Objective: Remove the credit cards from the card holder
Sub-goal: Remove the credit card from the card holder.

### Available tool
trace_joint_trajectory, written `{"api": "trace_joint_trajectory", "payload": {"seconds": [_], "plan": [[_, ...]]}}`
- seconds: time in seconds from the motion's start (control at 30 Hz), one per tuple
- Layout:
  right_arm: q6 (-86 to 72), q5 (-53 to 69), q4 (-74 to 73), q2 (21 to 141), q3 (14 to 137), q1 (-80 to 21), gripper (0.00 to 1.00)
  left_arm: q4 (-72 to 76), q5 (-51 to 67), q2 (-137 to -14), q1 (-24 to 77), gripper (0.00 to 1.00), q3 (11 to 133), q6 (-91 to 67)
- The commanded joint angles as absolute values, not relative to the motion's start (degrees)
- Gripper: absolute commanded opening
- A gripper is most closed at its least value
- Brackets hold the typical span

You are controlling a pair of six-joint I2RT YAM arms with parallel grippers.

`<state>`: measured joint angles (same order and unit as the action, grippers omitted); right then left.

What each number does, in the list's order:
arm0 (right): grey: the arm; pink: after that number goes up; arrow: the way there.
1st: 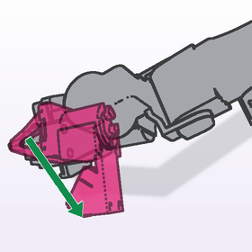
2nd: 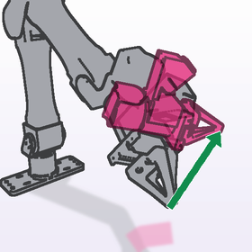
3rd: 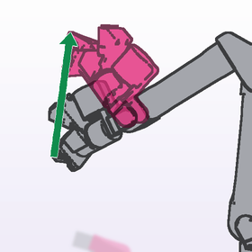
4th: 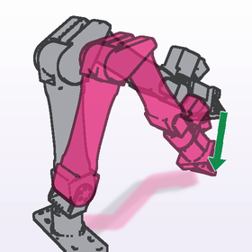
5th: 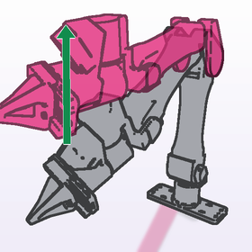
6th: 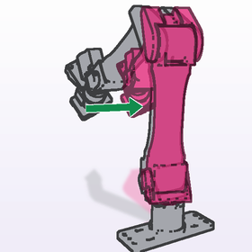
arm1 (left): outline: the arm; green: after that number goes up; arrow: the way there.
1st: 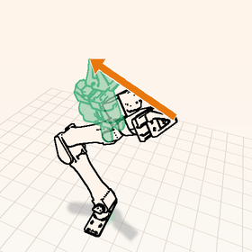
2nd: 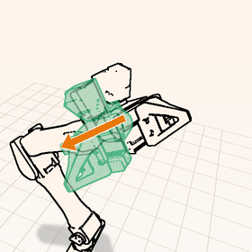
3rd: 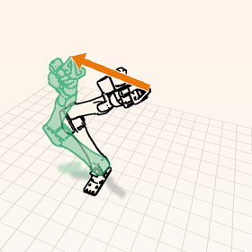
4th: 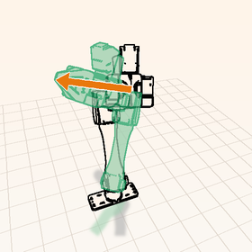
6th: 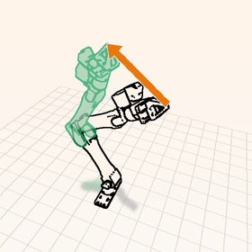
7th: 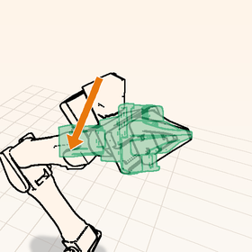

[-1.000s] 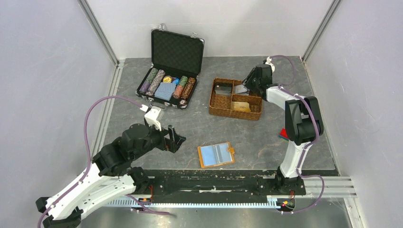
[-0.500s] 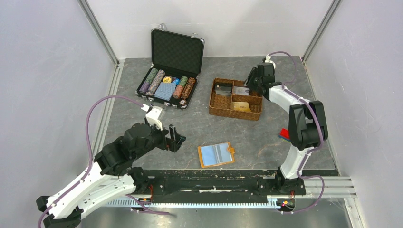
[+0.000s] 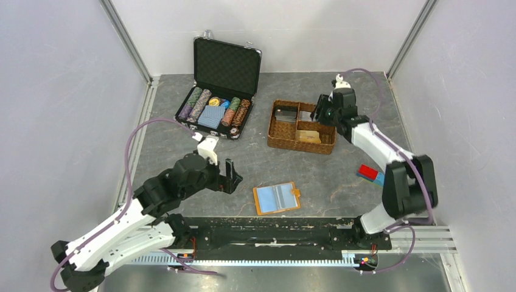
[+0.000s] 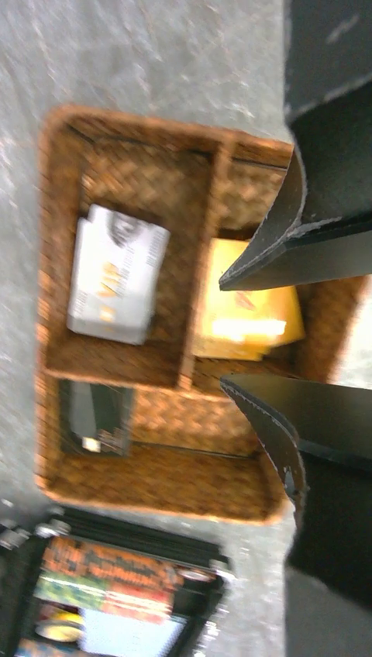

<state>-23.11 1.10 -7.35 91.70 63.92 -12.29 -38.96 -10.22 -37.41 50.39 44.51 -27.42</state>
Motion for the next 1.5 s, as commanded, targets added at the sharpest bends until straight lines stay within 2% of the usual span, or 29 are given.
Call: {"api": "trace_joint_trajectory", "payload": {"seconds": [0.0, 0.23, 0.43, 0.67, 0.97, 1.47], "plan": [[-21.2, 3.4, -5.5, 80.8, 55.0, -16.4, 0.46, -35.9, -8.7, -42.5, 50.4, 1.0, 42.6, -33.2], [-23.2, 5.9, -3.7, 68.2, 39.4, -27.0, 0.44, -27.9, -3.8, -51.4, 50.4, 0.99, 37.7, -37.3], [-32.3, 9.3, 6.2, 58.1, 23.8, -38.4, 0.44, -18.6, -1.0, -56.6, 50.4, 0.95, 33.2, -40.5], [-38.5, 5.9, 12.5, 54.4, 15.1, -49.9, 0.46, -6.5, 3.1, -61.6, 50.4, 0.91, 27.3, -43.5], [-40.3, 4.4, 17.4, 57.1, 12.0, -52.6, 0.48, 4.4, 7.5, -65.9, 50.4, 0.84, 23.5, -45.1], [-39.6, -3.5, 10.0, 58.6, 13.8, -53.3, 0.49, 9.3, 10.0, -69.5, 50.4, 0.71, 22.1, -46.8]]}}
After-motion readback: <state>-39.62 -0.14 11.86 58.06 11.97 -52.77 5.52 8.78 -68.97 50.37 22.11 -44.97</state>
